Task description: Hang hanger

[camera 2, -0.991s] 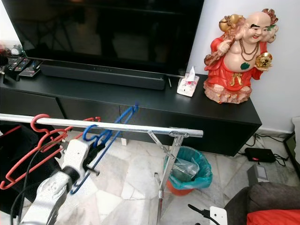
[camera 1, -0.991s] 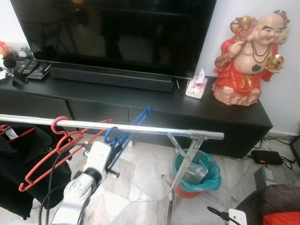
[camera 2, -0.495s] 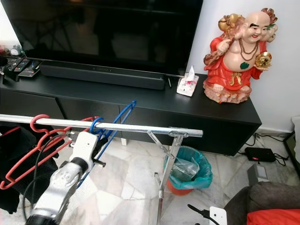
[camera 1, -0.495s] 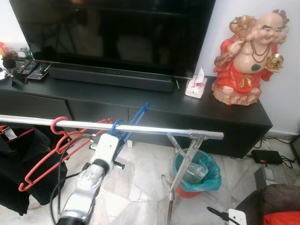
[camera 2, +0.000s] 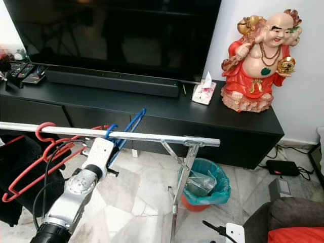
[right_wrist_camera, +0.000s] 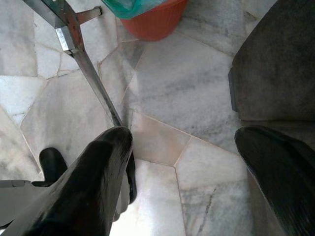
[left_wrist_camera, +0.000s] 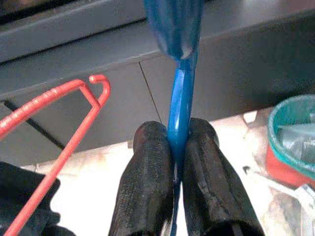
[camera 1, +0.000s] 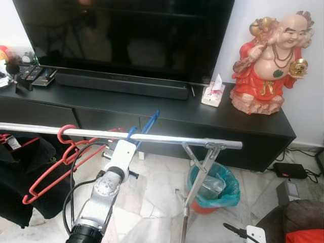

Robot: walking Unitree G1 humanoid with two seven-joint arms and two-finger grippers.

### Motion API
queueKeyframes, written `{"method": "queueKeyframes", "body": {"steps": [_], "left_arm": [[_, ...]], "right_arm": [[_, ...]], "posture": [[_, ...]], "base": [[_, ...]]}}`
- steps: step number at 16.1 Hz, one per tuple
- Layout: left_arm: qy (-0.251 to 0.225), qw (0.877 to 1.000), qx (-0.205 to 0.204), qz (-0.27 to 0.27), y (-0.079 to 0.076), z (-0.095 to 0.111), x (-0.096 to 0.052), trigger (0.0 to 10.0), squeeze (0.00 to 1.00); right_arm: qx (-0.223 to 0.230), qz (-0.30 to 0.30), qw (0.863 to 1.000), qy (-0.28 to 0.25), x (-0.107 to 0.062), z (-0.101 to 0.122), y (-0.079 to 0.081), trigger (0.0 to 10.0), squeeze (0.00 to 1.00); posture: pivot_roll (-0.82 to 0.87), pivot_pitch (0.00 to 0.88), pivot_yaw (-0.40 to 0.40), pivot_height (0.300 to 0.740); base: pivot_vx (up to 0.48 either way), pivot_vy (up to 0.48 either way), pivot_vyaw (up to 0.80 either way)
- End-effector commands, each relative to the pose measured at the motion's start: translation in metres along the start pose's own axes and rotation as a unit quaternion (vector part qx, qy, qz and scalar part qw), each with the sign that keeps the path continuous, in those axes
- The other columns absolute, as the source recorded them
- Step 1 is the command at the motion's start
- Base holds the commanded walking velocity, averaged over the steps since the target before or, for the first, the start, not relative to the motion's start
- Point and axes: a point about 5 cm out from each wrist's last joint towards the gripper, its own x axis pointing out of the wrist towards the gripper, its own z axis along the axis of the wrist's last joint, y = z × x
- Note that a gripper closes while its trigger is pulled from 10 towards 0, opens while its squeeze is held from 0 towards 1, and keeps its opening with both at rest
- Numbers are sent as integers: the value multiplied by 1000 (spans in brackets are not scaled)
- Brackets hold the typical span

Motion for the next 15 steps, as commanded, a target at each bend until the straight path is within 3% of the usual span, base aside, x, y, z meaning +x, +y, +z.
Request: {"method": "queueKeyframes", "body": {"steps": [1, 2, 3, 4, 5, 15], "left_arm": [[24, 1000, 10, -14, -3, -6, -1, 10000, 0], [27, 999, 11, -16, -3, -6, -1, 10000, 0], [28, 999, 6, -20, -3, -7, -2, 10000, 451], [26, 999, 3, -22, -2, -7, -3, 10000, 663], [13, 1000, 4, -24, -2, -4, -4, 10000, 1000], [-30, 999, -19, -35, -2, 8, -16, 10000, 1000]], "right_arm": [[0, -1, 1000, 1, 0, -1, -1, 10000, 0], [0, -1, 1000, 1, 0, -1, -1, 10000, 0], [0, -1, 1000, 1, 0, -1, -1, 10000, 0], [0, -1, 1000, 1, 0, -1, -1, 10000, 0], [-1, -1, 1000, 1, 0, -1, -1, 10000, 0], [-2, 0, 1000, 0, 0, 0, -1, 10000, 0]], "posture": [[-42, 0, -54, 732], [-41, 0, -54, 732], [-41, 0, -54, 732], [-40, 0, -55, 732], [-40, 0, -55, 732], [-30, 0, -56, 732]], "base": [[0, 0, 0], [0, 0, 0], [0, 0, 0], [0, 0, 0], [0, 0, 0], [0, 0, 0]]}}
